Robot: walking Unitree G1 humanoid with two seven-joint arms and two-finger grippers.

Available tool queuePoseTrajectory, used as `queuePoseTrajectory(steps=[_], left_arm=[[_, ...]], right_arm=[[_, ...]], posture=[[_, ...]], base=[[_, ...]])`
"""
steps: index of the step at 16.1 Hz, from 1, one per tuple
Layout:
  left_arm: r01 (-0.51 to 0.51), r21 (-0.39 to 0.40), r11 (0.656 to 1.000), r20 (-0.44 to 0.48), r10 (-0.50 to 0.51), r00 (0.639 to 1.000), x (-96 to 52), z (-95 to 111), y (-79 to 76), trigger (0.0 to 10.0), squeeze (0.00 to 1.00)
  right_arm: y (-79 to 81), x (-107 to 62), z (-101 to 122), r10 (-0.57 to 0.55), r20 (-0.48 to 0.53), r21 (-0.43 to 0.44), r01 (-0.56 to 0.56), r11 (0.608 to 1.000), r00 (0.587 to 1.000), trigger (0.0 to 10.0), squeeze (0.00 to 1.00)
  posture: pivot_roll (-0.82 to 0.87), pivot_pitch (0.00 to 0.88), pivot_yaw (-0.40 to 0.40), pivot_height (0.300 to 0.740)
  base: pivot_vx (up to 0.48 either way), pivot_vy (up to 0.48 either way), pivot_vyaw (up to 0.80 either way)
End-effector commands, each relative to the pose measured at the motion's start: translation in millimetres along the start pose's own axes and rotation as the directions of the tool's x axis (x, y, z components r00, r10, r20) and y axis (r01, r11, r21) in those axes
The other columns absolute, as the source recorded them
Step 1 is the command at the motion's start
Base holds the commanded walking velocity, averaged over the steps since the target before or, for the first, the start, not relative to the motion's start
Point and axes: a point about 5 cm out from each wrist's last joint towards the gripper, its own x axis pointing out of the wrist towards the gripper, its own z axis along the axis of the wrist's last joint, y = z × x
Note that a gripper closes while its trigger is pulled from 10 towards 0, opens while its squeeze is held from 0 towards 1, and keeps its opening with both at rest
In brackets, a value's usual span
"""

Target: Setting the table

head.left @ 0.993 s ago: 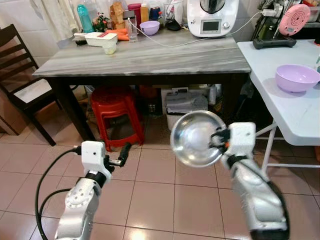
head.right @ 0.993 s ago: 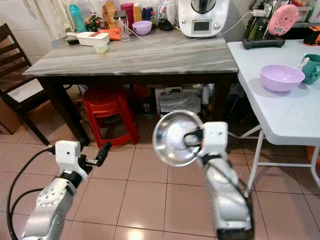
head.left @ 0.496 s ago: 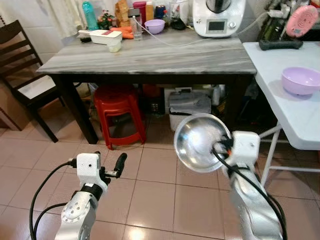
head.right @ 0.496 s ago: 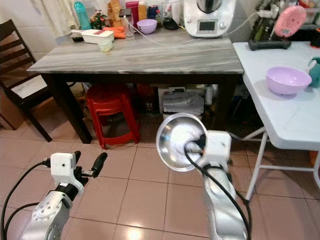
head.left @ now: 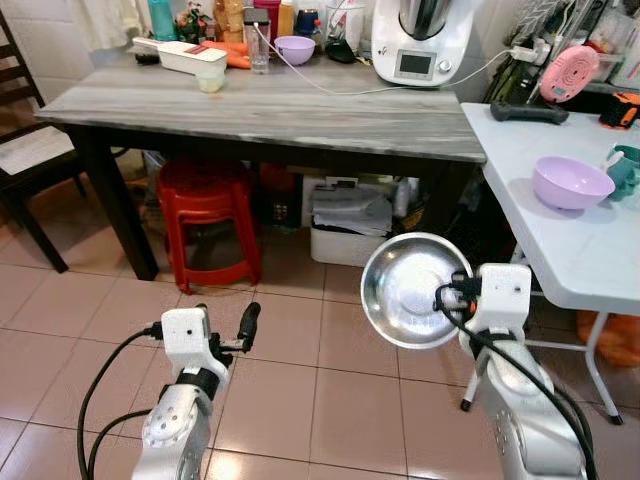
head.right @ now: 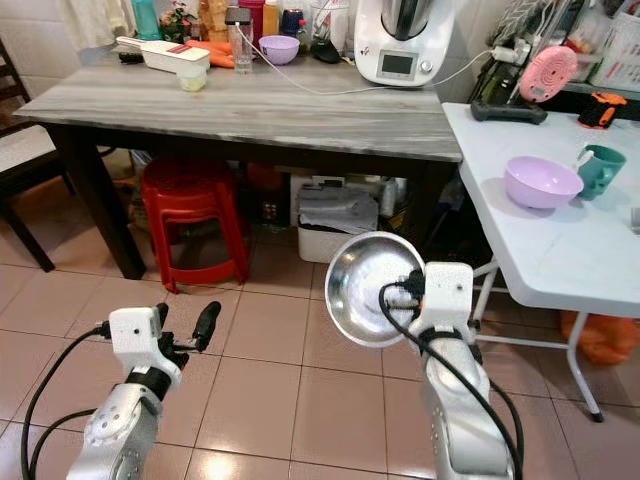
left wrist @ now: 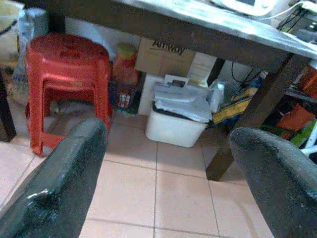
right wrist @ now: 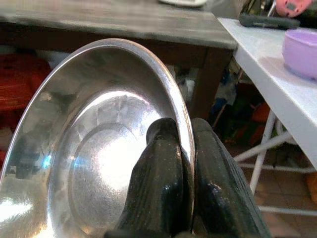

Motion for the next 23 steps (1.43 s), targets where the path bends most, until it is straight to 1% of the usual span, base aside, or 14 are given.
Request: queuePoseTrajectory(steps=[1, 2, 3, 4, 6, 8, 10, 12, 14, 15, 16, 19, 21, 23], left_arm=[[0.009, 0.012, 1.000, 0.008, -0.009, 1.000, 3.9, 1.7, 0.7, 10.0, 0.00], [0.010, 0.024, 1.000, 0.002, -0.010, 1.000, 3.8, 0.2, 1.7, 10.0, 0.00], [0.019, 0.039, 0.999, 0.018, -0.020, 1.000, 6.2, 3.9, 1.8, 10.0, 0.00], [0.019, 0.056, 0.998, 0.050, -0.021, 0.999, 10.7, 13.3, 2.7, 10.0, 0.00], [-0.015, 0.062, 0.998, 0.081, 0.010, 0.997, 15.9, 20.6, 4.2, 10.0, 0.00], [-0.036, 0.106, 0.994, 0.110, 0.024, 0.994, 21.1, 28.4, 6.1, 10.0, 0.00], [-0.034, 0.129, 0.991, 0.108, 0.020, 0.994, 19.9, 28.2, 12.4, 10.0, 0.00], [-0.061, 0.111, 0.992, 0.106, 0.049, 0.993, 18.5, 28.3, 19.6, 10.0, 0.00], [-0.055, 0.106, 0.993, 0.106, 0.044, 0.993, 23.1, 25.3, 15.0, 10.0, 0.00], [-0.062, 0.091, 0.994, 0.112, 0.052, 0.992, 23.7, 27.0, 12.3, 10.0, 0.00], [-0.040, 0.096, 0.995, 0.120, 0.028, 0.992, 24.8, 28.5, 8.4, 10.0, 0.00], [0.004, 0.098, 0.995, 0.116, -0.015, 0.993, 24.8, 26.5, 7.4, 10.0, 0.00], [0.000, 0.086, 0.996, 0.121, -0.010, 0.993, 25.3, 26.9, 7.8, 10.0, 0.00], [0.020, 0.077, 0.997, 0.124, -0.029, 0.992, 28.0, 28.1, 4.1, 10.0, 0.00]], right_arm=[[-1.1, 3.9, 0.9, -0.009, 0.012, 0.008, 0.008, 1.000, 1.000, 10.0, 0.00], [-2.9, 3.8, -0.4, -0.027, 0.013, 0.027, 0.027, 0.999, 1.000, 10.0, 0.00], [-4.9, 3.8, 1.6, -0.052, 0.033, 0.045, 0.050, 0.998, 0.998, 10.0, 0.00], [-4.6, 2.9, 7.2, -0.058, 0.063, 0.053, 0.055, 0.997, 0.996, 10.0, 0.00], [-6.6, 1.0, 7.0, -0.053, 0.075, 0.051, 0.050, 0.997, 0.996, 10.0, 0.00], [-10.4, -1.0, 4.5, -0.079, 0.070, 0.090, 0.072, 0.993, 0.994, 10.0, 0.00], [-5.9, -1.1, 3.3, -0.081, 0.073, 0.106, 0.073, 0.992, 0.994, 10.0, 0.00], [1.9, -0.4, 7.2, -0.053, 0.097, 0.112, 0.042, 0.993, 0.994, 10.0, 0.00], [7.1, 3.9, 7.3, -0.012, 0.100, 0.108, 0.001, 0.994, 0.995, 10.0, 0.00], [7.6, 3.9, 9.1, -0.005, 0.110, 0.090, -0.005, 0.996, 0.994, 10.0, 0.00], [7.4, 4.5, 10.6, -0.005, 0.116, 0.088, -0.005, 0.996, 0.993, 10.0, 0.00], [7.3, 4.8, 9.9, -0.027, 0.115, 0.110, 0.014, 0.994, 0.993, 10.0, 0.00], [7.5, 5.1, 9.8, -0.027, 0.115, 0.112, 0.014, 0.994, 0.993, 10.0, 0.00], [6.2, 6.7, 11.2, -0.038, 0.119, 0.125, 0.023, 0.992, 0.992, 10.0, 0.00]], posture=[[-0.04, 0.000, -0.033, 0.740], [-0.04, 0.000, -0.017, 0.740], [-0.05, 0.000, -0.007, 0.740], [-0.05, 0.000, 0.003, 0.740], [-0.07, 0.000, 0.024, 0.740], [-0.07, 0.000, 0.031, 0.740], [-0.07, 0.000, 0.036, 0.740], [-0.07, 0.000, 0.037, 0.740], [-0.07, 0.000, 0.037, 0.740], [-0.06, 0.000, 0.040, 0.740], [-0.07, 0.000, 0.043, 0.740], [-0.07, 0.000, 0.039, 0.740], [-0.07, 0.000, 0.038, 0.740], [-0.07, 0.000, 0.043, 0.740]], base=[[0.000, 0.000, 0.00], [0.000, 0.000, 0.00], [0.000, 0.000, 0.00], [0.000, 0.000, 0.00], [0.000, 0.000, 0.00], [0.000, 0.000, -0.25], [0.000, 0.000, -0.68], [0.000, 0.000, -0.40], [0.000, 0.000, 0.00], [0.000, 0.000, 0.51], [0.000, 0.000, 0.76], [0.263, 0.000, 0.77], [0.401, 0.000, 0.00], [0.437, 0.000, 0.00]])
